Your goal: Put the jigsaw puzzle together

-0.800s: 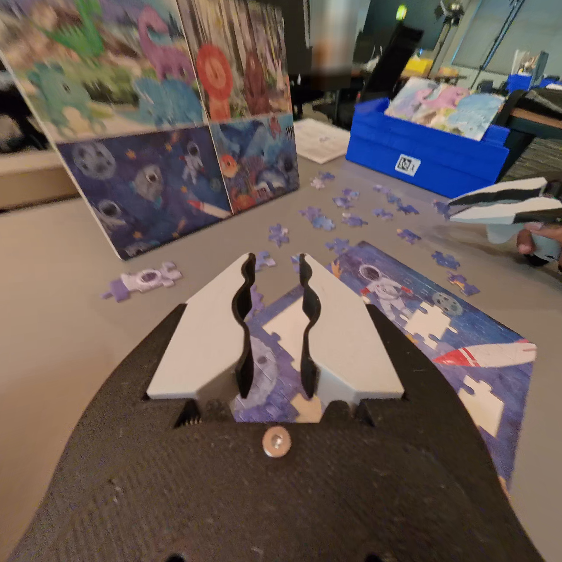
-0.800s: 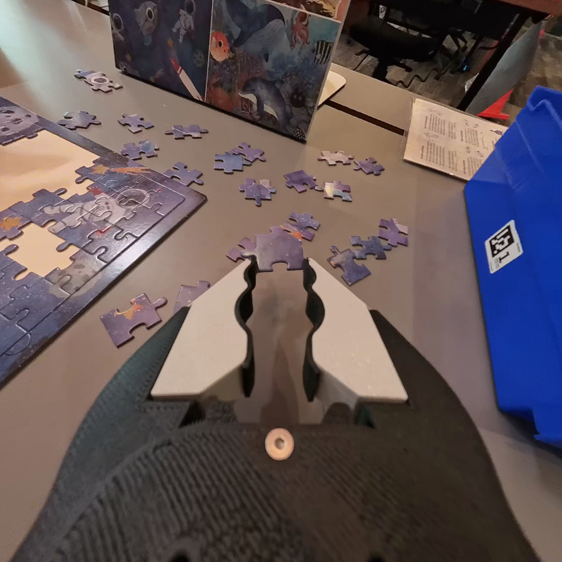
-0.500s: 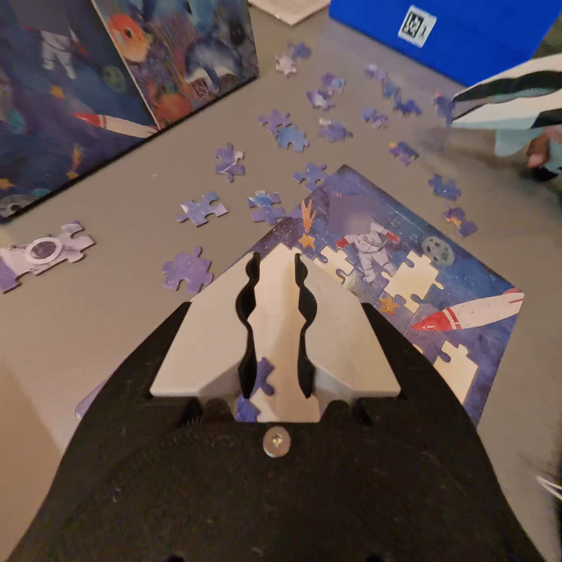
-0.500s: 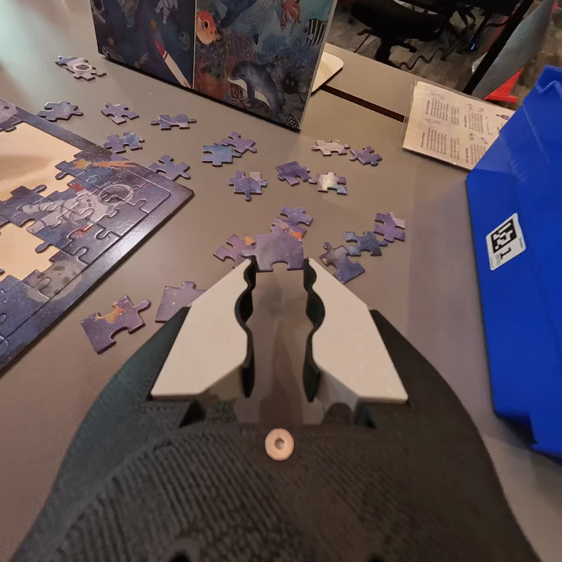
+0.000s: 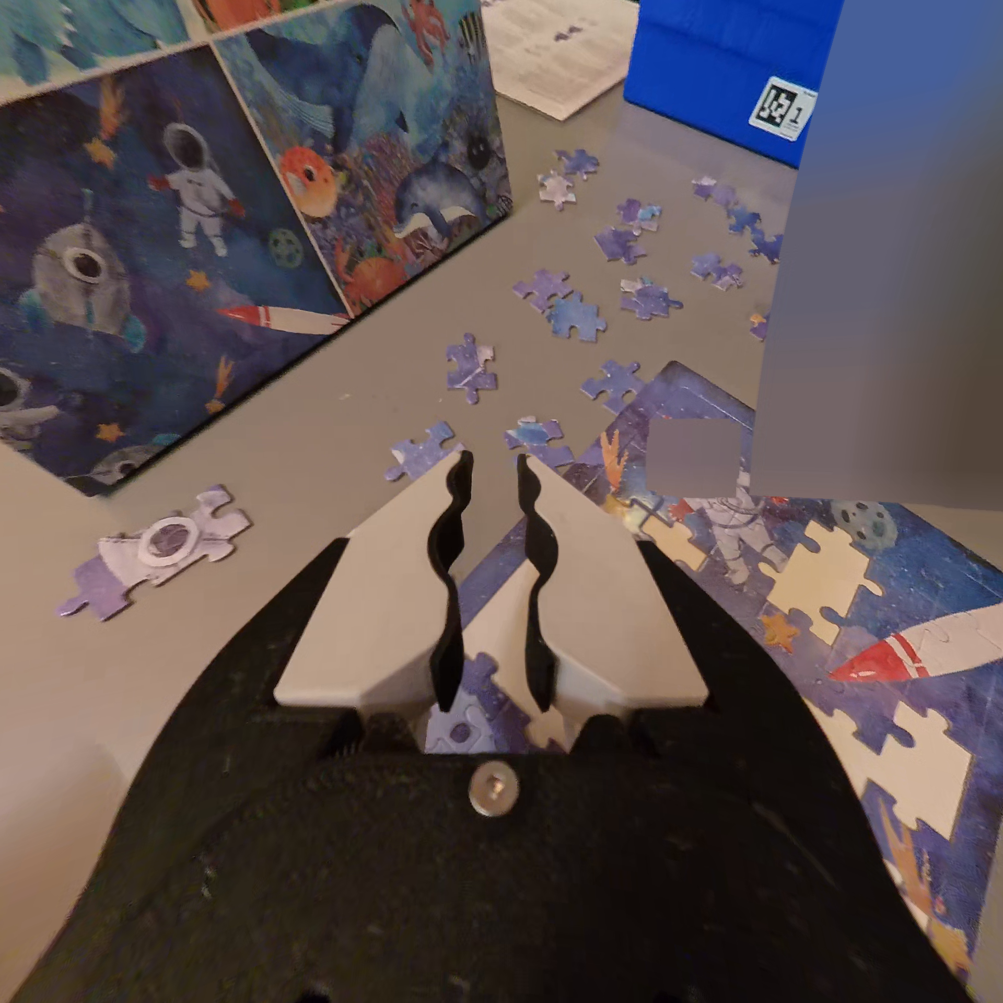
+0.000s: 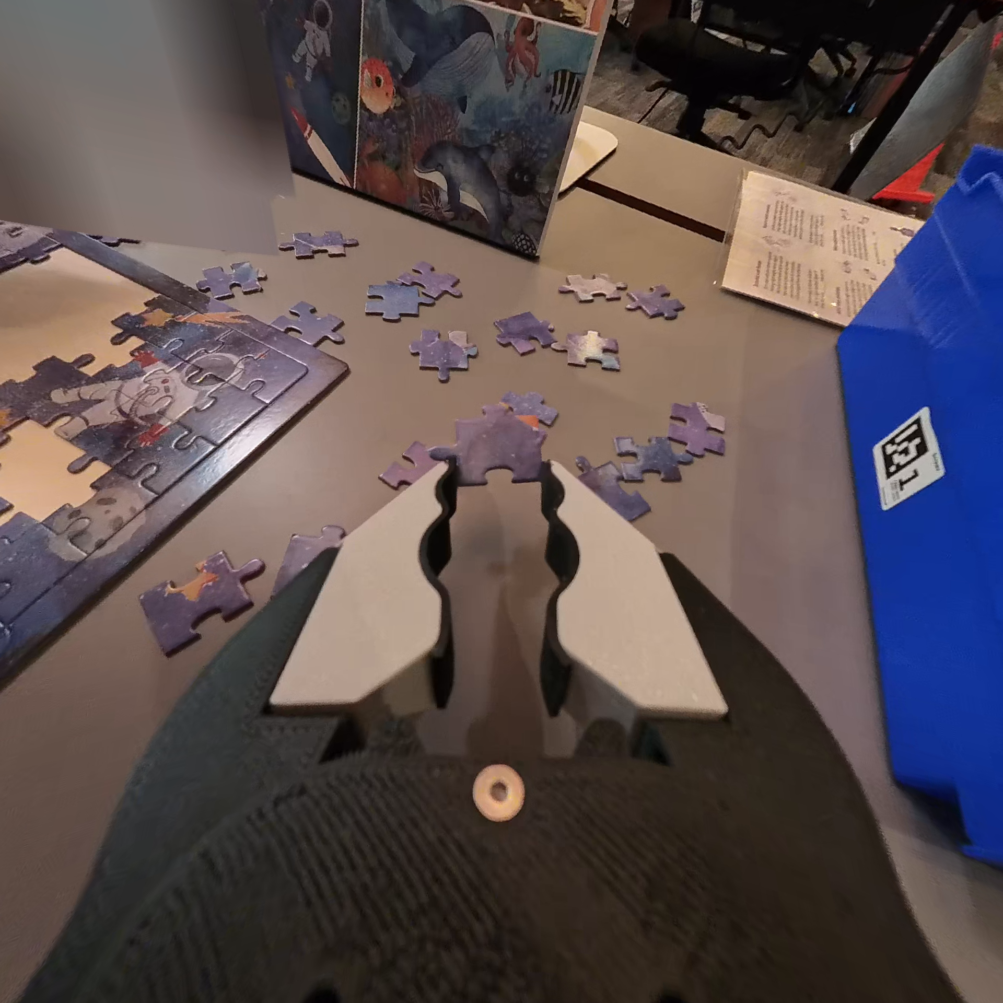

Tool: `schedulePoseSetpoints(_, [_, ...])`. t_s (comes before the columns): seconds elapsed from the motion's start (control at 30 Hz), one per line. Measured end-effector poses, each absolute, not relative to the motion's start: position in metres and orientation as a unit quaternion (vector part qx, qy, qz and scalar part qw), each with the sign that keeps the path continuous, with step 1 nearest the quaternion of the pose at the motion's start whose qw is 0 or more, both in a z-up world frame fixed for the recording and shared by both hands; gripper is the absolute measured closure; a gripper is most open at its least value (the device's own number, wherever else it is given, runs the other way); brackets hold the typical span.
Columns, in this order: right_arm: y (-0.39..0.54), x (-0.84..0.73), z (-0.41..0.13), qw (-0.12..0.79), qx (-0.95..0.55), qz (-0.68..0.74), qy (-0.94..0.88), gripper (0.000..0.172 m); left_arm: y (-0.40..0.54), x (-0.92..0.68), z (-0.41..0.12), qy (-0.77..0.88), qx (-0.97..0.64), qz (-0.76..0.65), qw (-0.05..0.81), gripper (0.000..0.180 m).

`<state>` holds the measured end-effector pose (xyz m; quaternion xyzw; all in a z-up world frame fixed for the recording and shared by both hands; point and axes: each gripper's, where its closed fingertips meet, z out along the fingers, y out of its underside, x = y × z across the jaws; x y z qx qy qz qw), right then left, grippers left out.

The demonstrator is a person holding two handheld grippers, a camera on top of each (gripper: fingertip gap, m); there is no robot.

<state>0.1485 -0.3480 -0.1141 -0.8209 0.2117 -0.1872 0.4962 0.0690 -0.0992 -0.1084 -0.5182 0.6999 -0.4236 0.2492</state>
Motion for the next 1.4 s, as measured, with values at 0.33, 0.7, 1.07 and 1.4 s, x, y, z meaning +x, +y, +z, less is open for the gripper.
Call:
schedulePoseSetpoints(0.33, [-0.343, 0.155, -0.117, 0.48, -0.828, -0.21, 0.198, 0.142, -0.07, 0.064, -0.092, 0.657, -0.531, -0.444, 0.3, 0.166])
schedulePoseSetpoints(0.7, [-0.342, 0.157, -0.114, 0.481, -0.824, -0.233, 0.188, 0.142, -0.07, 0.06, -0.09, 0.66, -0.524, -0.433, 0.32, 0.166])
schedulePoseSetpoints(1.07, [-0.346, 0.154, -0.101, 0.524, -0.8, -0.216, 0.198, 0.142, -0.084, 0.059, -0.09, 0.665, -0.514, -0.443, 0.312, 0.166])
schedulePoseSetpoints(1.4, [-0.35, 0.152, -0.105, 0.514, -0.806, -0.198, 0.214, 0.142, -0.088, 0.059, -0.088, 0.668, -0.506, -0.44, 0.324, 0.166])
